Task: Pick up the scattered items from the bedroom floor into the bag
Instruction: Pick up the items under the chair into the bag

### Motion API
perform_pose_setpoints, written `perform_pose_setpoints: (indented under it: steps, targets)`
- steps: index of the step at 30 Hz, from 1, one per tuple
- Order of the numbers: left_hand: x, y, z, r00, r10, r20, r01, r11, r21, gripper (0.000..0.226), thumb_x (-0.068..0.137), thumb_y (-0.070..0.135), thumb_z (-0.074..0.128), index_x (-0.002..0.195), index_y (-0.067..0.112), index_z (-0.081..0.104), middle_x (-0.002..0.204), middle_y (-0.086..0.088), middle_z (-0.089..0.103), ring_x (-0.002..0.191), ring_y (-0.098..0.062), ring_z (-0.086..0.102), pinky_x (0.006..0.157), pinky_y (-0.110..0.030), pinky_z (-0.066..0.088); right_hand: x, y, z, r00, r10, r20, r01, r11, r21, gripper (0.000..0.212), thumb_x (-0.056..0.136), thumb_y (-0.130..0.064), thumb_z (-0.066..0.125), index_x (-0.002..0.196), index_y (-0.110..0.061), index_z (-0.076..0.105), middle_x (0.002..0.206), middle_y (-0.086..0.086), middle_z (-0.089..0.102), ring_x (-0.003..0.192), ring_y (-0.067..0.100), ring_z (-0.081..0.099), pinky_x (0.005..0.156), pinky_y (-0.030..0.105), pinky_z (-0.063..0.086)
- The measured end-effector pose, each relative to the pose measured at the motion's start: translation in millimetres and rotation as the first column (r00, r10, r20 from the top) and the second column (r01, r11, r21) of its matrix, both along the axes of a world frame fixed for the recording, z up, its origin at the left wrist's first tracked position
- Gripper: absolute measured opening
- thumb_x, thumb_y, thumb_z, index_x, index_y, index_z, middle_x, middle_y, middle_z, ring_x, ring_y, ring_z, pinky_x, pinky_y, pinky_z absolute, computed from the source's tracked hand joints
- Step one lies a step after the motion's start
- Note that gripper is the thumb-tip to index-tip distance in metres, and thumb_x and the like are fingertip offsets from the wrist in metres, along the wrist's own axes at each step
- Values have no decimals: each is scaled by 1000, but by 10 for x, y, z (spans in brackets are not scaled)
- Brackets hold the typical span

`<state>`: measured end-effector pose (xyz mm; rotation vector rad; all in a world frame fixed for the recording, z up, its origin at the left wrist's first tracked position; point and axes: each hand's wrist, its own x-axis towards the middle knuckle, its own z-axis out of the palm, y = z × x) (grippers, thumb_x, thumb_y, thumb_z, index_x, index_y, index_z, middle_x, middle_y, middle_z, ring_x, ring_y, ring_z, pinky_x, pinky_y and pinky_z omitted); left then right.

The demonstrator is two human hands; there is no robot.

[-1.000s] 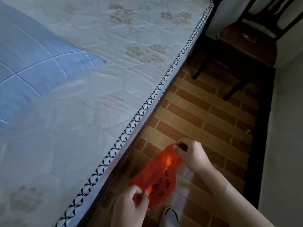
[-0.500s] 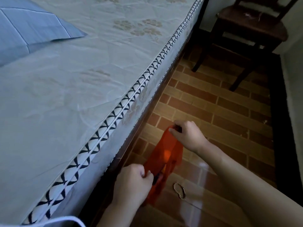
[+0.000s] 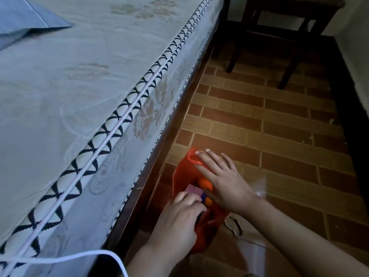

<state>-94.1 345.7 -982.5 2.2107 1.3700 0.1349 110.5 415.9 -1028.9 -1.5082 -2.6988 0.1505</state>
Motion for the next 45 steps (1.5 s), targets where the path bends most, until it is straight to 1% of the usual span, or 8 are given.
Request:
perform_pose_setpoints:
  steps: [11,20,25,28,32,35,39,45]
  targets:
    - [-105,-11,-564,908,-155,-390,36,955,-296,54,101,47,55,151,28,50,173,-3,13,162,-27,-7,127,-62,1,146,199,-579,976,-9,217,67,963,-261,122,80,-49,83,166,-21,1,173,-4,-18,159,22,-18,129,53,0]
    - [-72,62,-856,814,-253,-524,55,930,-364,53,101,55,47,142,24,61,175,-5,1,160,-30,-16,123,-68,-5,263,526,-964,939,-88,334,202,924,-325,75,106,-8,42,167,-20,-1,173,-2,-18,160,26,-14,130,54,4]
    - [-84,93,-930,698,-291,-655,-23,904,-427,69,105,57,38,161,17,36,176,-1,4,160,-35,-14,120,-73,-3,333,659,-1056,888,-438,140,459,825,-330,67,104,-8,45,165,-17,18,176,1,3,161,28,3,128,55,15]
    - [-1,150,-785,692,-256,-676,-27,926,-377,61,105,50,41,157,17,43,173,-4,19,161,-36,-3,120,-73,1,316,612,-1028,840,-543,15,511,780,-361,76,96,-15,58,163,-21,24,175,4,4,161,31,4,128,59,14]
    - [145,214,-579,848,-76,-524,10,992,-127,48,105,46,44,145,22,56,157,-1,46,156,-28,21,125,-64,12,279,345,-841,947,-307,-93,295,948,-117,100,83,-21,69,165,-32,12,175,-2,-9,161,27,-11,127,62,2]
    - [102,210,-629,907,-111,-406,28,978,-205,58,102,53,50,155,29,43,167,1,30,160,-27,10,127,-63,4,250,103,-750,996,-58,-69,57,998,-11,95,86,-38,67,166,-29,15,175,-3,-5,161,24,-14,126,61,-1]
    - [-43,113,-828,862,-255,-439,50,903,-427,70,97,64,52,160,39,32,175,-2,4,161,-31,-9,124,-67,-5,296,-108,-880,990,130,50,-116,969,-216,106,84,-58,69,166,-30,9,174,-6,-15,159,19,-22,126,55,-9]
    - [-14,62,-833,834,-352,-424,81,839,-537,50,96,65,55,130,32,70,175,0,9,161,-29,-8,123,-67,-6,565,-480,-1078,983,152,105,-86,879,-469,125,73,-67,77,165,-38,-3,173,-8,-18,158,18,-21,125,48,-8]
